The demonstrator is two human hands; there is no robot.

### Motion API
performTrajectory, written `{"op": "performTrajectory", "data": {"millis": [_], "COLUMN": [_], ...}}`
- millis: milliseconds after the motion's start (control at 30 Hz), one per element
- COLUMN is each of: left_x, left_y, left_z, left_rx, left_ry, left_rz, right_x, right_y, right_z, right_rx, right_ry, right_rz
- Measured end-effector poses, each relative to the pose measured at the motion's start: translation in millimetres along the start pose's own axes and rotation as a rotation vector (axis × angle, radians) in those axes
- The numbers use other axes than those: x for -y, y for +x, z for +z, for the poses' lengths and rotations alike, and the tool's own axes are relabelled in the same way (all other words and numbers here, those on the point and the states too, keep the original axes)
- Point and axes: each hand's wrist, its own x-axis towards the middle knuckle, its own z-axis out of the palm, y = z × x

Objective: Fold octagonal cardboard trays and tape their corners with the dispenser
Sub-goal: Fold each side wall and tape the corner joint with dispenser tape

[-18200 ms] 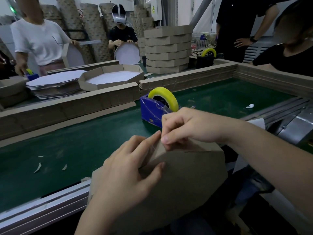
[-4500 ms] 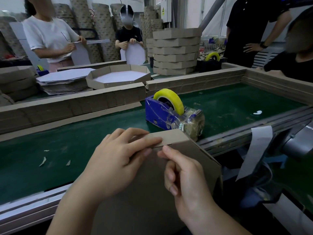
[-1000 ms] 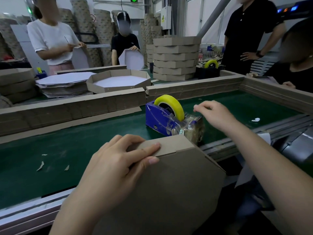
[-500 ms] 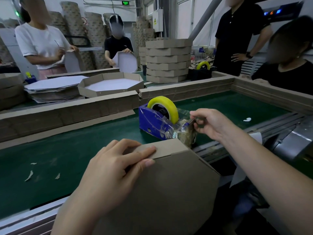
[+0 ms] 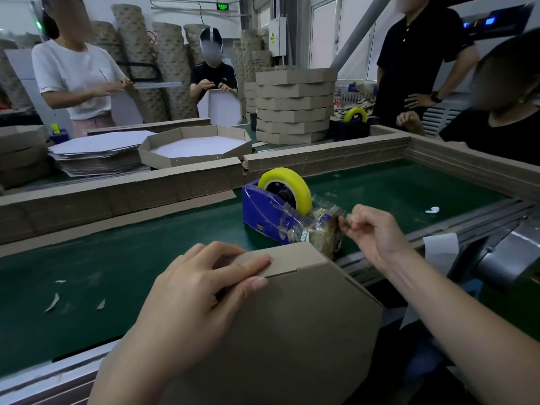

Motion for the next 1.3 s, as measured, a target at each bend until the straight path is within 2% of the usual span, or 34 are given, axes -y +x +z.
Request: {"op": "performTrajectory", "data": {"millis": [100,267,333,367,533,600,733,800,933,1033,1300], "left_x": [-0.8,-0.8,-0.6,-0.7,-2.7,-3.2,-2.8,-2.2,-1.1,-1.1,-1.8], "left_y": [0.7,1.9,2.1,1.9,3.9,3.8,2.1,1.2,-1.2,-1.1,-3.0], "left_z": [0.4,1.4,2.0,2.4,5.7,5.9,4.3,3.6,0.8,-0.1,1.0], "left_rx": [0.005,-0.001,-0.013,-0.017,-0.049,-0.053,-0.05,-0.026,0.004,0.027,0.007], "left_ry": [-0.002,-0.01,-0.005,-0.004,-0.019,-0.014,-0.013,-0.028,-0.074,-0.078,-0.092], "left_rz": [0.003,0.009,0.019,0.022,0.041,0.044,0.049,0.051,0.033,0.038,0.045], "right_x": [-4.7,5.4,15.0,20.4,46.3,45.0,20.9,6.5,-6.1,-9.7,-11.5], "right_y": [-2.1,-10.3,-19.3,-25.8,-71.3,-96.5,-138.1,-145.1,-149.5,-152.8,-154.9], "right_z": [-6.5,-19.6,-19.9,-16.9,40.4,68.0,104.0,108.6,116.0,119.8,123.9], "right_rx": [-0.003,-0.102,-0.15,-0.158,-0.022,0.083,0.225,0.194,0.004,-0.094,-0.171], "right_ry": [-0.182,-1.12,-1.309,-1.32,-1.053,-0.849,-0.521,-0.372,-0.215,-0.153,-0.158], "right_rz": [-0.034,-0.309,-0.361,-0.393,-0.553,-0.491,-0.239,-0.12,0.058,0.098,0.171]}}
